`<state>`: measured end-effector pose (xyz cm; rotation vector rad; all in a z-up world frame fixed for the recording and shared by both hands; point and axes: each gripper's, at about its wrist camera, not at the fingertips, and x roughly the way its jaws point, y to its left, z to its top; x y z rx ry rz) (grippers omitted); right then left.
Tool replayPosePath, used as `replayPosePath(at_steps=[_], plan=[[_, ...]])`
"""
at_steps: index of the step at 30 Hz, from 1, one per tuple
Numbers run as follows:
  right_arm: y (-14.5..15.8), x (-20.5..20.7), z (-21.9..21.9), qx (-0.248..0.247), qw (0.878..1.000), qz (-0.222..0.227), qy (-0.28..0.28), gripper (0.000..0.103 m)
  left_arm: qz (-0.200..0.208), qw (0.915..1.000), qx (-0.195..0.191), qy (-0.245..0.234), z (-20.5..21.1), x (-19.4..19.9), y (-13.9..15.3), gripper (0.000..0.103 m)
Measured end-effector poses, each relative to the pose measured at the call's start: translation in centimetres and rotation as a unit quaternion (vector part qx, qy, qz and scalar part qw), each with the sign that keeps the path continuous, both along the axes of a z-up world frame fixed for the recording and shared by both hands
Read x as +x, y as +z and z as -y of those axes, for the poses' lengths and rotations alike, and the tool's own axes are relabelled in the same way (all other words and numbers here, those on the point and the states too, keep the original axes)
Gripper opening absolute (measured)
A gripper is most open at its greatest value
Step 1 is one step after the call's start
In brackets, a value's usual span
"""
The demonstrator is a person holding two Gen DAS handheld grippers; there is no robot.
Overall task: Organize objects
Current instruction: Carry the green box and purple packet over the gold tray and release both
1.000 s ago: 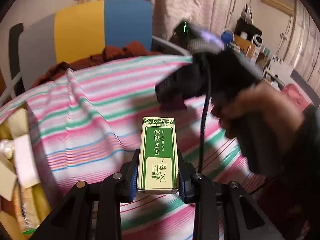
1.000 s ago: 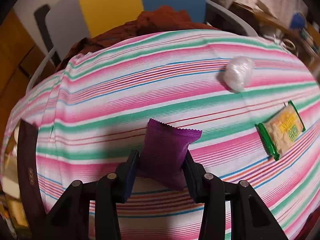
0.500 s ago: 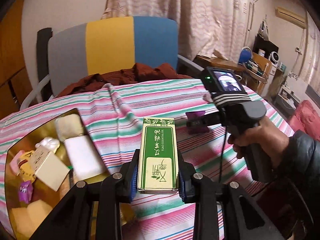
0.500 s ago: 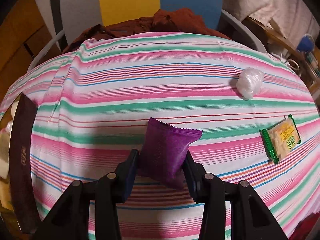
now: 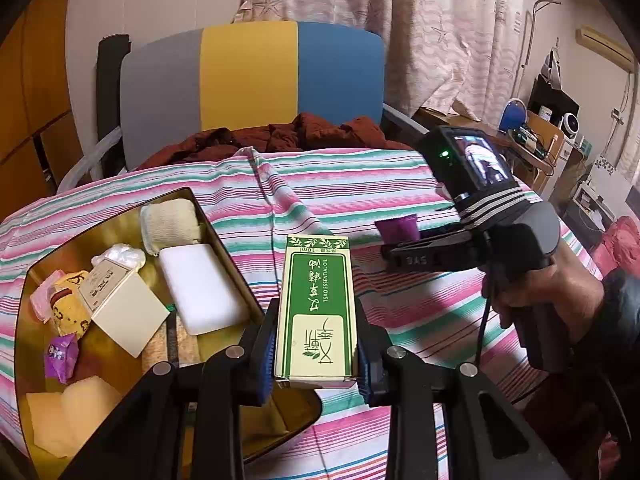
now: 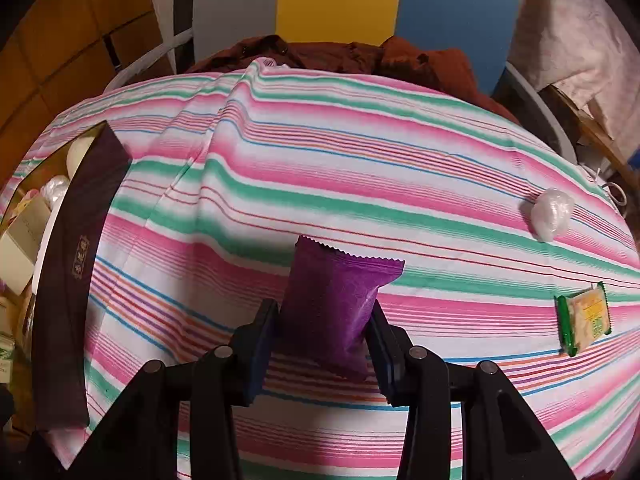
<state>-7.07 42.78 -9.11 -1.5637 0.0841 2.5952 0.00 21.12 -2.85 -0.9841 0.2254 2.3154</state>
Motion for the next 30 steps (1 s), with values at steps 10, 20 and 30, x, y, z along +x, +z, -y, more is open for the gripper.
replayPosePath(at_steps=[10,20,30], plan=[[1.2,0.3,0.6,-0.008,1.000,-0.023,0.004,0.044,0.003,0.9998,0.003,0.021,2.2,-0.6,0.1,0.031],[0.9,0.2,3.0,0.010,0.999,-0.011,0.040,0.044,0.010,0.9988,0.008,0.047,4.8,-1.4,0.1,0.031],[0.1,0.1,2.9,0.025,0.999,0.010,0.025,0.044,0.013,0.9945,0.021,0.102,10.9,-2.7,0.5,0.031]])
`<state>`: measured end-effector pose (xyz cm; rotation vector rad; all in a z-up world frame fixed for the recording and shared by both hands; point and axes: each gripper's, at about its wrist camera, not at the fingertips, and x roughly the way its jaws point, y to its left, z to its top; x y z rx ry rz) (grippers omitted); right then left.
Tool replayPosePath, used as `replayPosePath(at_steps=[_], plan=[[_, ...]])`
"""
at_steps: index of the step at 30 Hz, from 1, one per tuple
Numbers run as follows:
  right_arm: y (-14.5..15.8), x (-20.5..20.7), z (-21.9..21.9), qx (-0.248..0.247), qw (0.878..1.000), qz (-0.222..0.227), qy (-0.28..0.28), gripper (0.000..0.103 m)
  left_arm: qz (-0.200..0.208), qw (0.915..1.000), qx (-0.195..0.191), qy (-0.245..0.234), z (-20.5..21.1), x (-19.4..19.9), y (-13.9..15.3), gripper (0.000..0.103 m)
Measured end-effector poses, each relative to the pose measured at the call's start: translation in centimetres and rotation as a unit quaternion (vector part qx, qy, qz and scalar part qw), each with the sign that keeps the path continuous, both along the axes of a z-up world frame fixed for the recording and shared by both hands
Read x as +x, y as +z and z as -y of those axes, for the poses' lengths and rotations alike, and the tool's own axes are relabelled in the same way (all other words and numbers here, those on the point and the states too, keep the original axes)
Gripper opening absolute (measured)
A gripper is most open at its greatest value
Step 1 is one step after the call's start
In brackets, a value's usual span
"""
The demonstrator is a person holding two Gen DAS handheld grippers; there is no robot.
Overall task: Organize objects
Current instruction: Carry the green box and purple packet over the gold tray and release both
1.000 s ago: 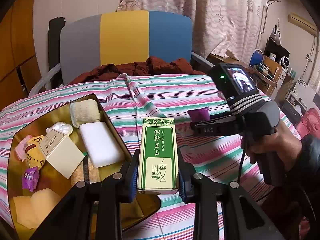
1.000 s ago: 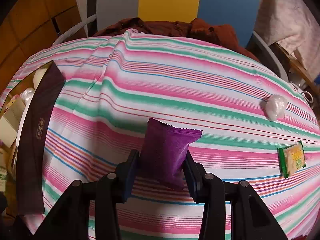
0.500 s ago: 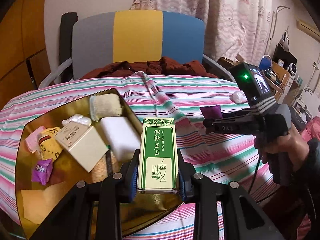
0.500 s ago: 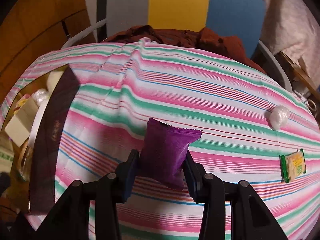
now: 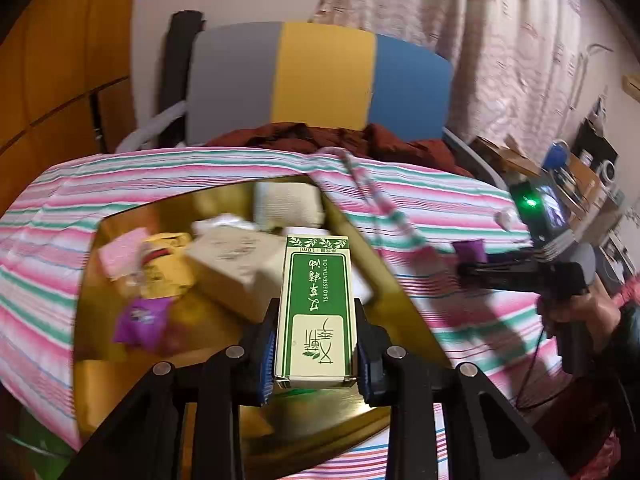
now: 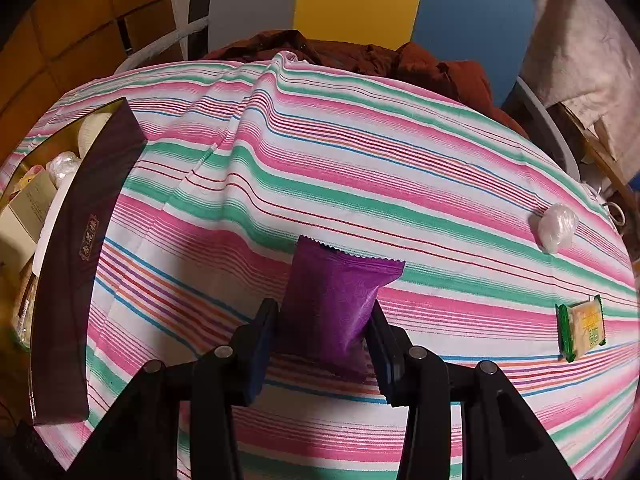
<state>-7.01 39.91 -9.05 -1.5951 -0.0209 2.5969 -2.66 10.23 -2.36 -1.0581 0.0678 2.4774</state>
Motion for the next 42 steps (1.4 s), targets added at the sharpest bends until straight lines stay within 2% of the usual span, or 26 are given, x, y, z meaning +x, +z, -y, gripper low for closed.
replayPosePath(at_steps=[4,9,17,21,26,31,34,38,42], plan=[[0.0,0.2,0.3,0.006,1.000,0.002,-0.001,0.044,0.002,0.9991,0.001,0.042,3.8,-0.6,-0.2,0.031],[0.9,0.6,1.2,-0.011,1.000,-0.003,0.007,0.044,0.009,0.9949,0.007,0.100,8.6,-1.5,-0.5,0.031],[4.1,2.3,5.2,-0.049,0.997,-0.048,0.040,0.044,0.015,0.9899,0.025,0.139,12.1,-2.1,-0.9,0.031],[6.1,3.8,8.4,-0.086,0.991,-0.078,0.069,0.044,0.021,0.9888,0.027,0.145,12.5,-2.1,-1.5,0.031],[7.2,4.8,13.6,-0.126,0.979,-0.095,0.126,0.044,0.030,0.9864,0.047,0.154,13.4,-2.3,-1.6,0.031],[6.1,4.7,18.4,-0.150,0.970,-0.086,0.170,0.046,0.039,0.9828,0.077,0.163,14.6,-2.7,-1.2,0.031],[5.2,4.5,20.0,-0.166,0.966,-0.073,0.183,0.047,0.069,0.9797,0.112,0.151,14.6,-3.4,-1.6,0.031],[4.1,4.5,20.8,-0.167,0.966,-0.055,0.191,0.053,0.074,0.9817,0.119,0.129,12.6,-4.0,-1.8,0.031],[3.4,5.0,21.2,-0.156,0.967,-0.043,0.194,0.053,0.073,0.9839,0.124,0.106,10.2,-4.9,-1.9,0.031]])
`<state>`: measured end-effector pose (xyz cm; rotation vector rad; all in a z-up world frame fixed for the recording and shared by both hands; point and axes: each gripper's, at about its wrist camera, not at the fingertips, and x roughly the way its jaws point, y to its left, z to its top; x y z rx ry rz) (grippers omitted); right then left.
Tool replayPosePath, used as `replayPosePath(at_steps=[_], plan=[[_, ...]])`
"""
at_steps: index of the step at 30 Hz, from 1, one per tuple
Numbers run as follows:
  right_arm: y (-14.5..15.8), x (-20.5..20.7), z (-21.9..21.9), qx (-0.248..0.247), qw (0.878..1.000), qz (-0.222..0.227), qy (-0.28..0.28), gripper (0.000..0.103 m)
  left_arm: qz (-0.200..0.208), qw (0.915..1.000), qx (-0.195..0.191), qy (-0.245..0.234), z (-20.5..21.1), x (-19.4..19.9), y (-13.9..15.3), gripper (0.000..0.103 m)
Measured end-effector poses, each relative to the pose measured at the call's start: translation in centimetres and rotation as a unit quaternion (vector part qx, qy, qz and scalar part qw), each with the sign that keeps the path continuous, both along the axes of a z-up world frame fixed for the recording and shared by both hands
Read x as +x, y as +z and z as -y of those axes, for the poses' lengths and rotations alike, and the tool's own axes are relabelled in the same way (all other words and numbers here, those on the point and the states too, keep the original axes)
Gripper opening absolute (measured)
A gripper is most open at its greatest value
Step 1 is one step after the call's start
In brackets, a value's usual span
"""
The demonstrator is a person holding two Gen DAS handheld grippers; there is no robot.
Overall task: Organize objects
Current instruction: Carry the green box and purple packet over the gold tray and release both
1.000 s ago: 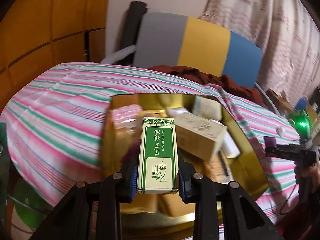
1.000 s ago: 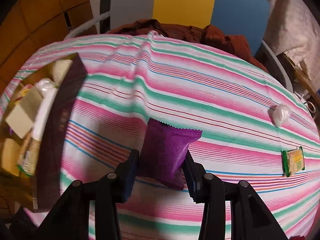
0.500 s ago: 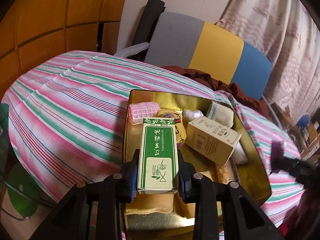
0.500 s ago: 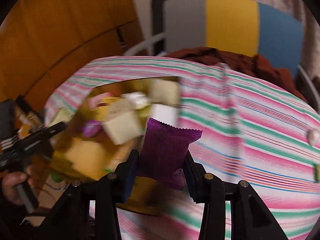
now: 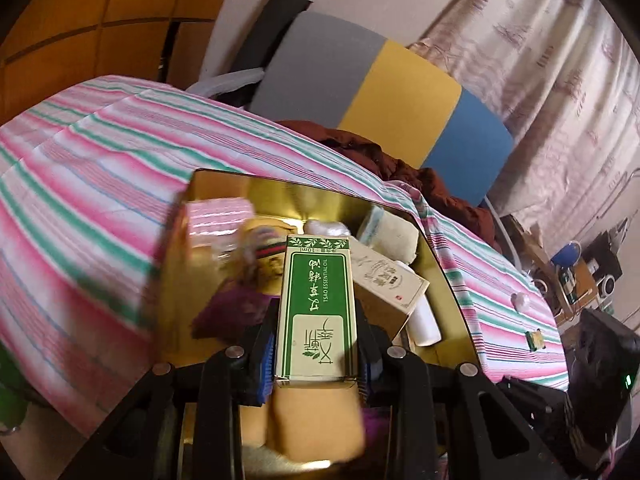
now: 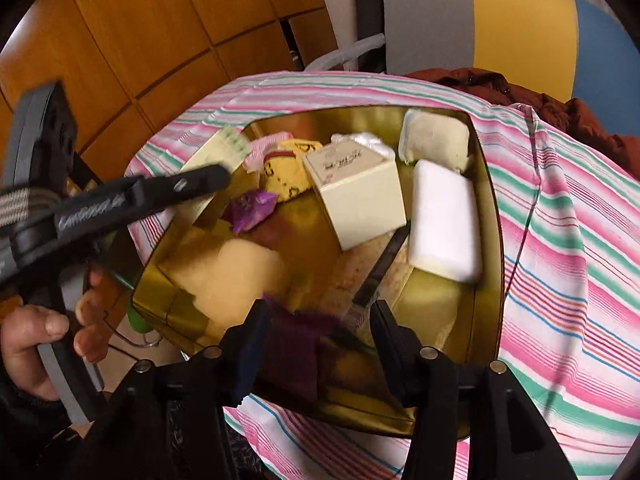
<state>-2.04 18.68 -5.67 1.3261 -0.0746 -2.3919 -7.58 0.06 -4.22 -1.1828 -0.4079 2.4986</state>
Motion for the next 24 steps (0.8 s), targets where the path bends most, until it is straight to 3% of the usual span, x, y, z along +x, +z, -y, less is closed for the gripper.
replayPosePath(at_steps=[4,9,13,24], plan=[[-0.3,0.5,0.1,0.007,1.000,0.002,0.003,0.053,0.015,0.9998,-0.008,-0.005,-1.4,-0.9,-0.7,0.033],[-0.4,0.6,0.1,0.011,1.000,0.002,-0.003,0.064,0.029,0.9993,-0.025,-0.002,-1.5,-1.1,-1.3,0.044],[-0.3,0.7,0.1,0.015,1.000,0.000,-0.006,0.069,0.027,0.9992,-0.029,0.002,-0.8,-0.5,-1.2,0.044],[1.5,1.1,-0.3,0.020,0.999,-0.026,-0.028,0.085,-0.027,0.9951,-0.095,0.009,-0.7,2.7,0.4,0.044]])
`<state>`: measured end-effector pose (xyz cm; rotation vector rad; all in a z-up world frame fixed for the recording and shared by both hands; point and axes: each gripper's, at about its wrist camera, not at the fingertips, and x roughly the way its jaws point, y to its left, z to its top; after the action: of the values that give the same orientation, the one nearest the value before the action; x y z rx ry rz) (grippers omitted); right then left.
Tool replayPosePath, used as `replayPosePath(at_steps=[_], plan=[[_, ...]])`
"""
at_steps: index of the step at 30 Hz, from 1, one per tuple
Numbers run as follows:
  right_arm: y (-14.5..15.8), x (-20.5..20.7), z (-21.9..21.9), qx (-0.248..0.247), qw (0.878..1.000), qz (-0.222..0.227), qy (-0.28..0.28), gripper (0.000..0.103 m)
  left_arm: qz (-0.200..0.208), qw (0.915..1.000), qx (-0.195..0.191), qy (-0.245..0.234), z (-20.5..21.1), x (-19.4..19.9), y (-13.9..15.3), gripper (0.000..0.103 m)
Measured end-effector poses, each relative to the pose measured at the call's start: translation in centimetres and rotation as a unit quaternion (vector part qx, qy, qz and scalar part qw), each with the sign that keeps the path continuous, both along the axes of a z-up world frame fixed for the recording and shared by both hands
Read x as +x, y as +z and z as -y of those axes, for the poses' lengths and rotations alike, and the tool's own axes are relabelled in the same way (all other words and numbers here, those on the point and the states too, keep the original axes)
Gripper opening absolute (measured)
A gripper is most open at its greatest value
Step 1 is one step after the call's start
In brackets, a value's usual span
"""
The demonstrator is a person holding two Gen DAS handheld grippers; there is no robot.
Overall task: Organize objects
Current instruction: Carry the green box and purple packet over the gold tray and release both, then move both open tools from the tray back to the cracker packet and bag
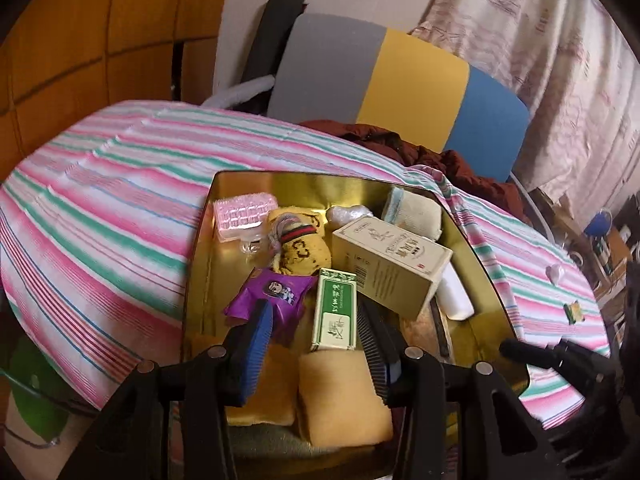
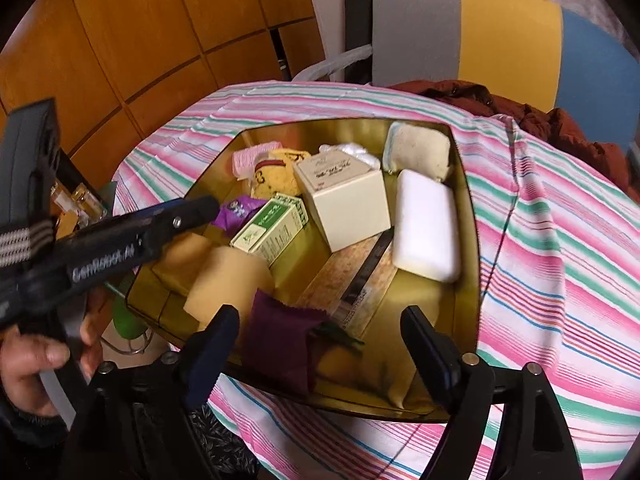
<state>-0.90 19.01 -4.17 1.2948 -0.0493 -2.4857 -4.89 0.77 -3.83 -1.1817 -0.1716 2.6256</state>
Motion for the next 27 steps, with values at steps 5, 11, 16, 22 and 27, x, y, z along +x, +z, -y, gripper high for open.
replayPosePath(at_steps=[5,11,16,22,27], plan=[[1.5,0.5,-0.5,0.010,1.000,-0.021,-0.014,0.091,-0.017,0.9996,-0.016,-0.018,-1.3,0.9,1.0,0.044],[3.0,0.6,-3.0,0.039,0.997,-0.037,-0.051,0.096,-0.034,0.9978,-0.035,-0.045,-3.0,2.2,1.6,0.044],[3.4,0.5,-5.9,0.068,0.993,-0.036,-0.093,0.098,-0.037,0.9965,-0.042,-0.062,-4.3,2.6,1.7,0.044],[3.6,0.5,-10.3,0.085,0.986,-0.028,-0.142,0.100,-0.037,0.9934,-0.055,-0.094,-6.5,3.0,1.8,0.044],[3.5,0.2,-14.7,0.090,0.977,-0.013,-0.192,0.100,-0.041,0.9894,-0.066,-0.123,-8.5,3.4,2.1,0.044]])
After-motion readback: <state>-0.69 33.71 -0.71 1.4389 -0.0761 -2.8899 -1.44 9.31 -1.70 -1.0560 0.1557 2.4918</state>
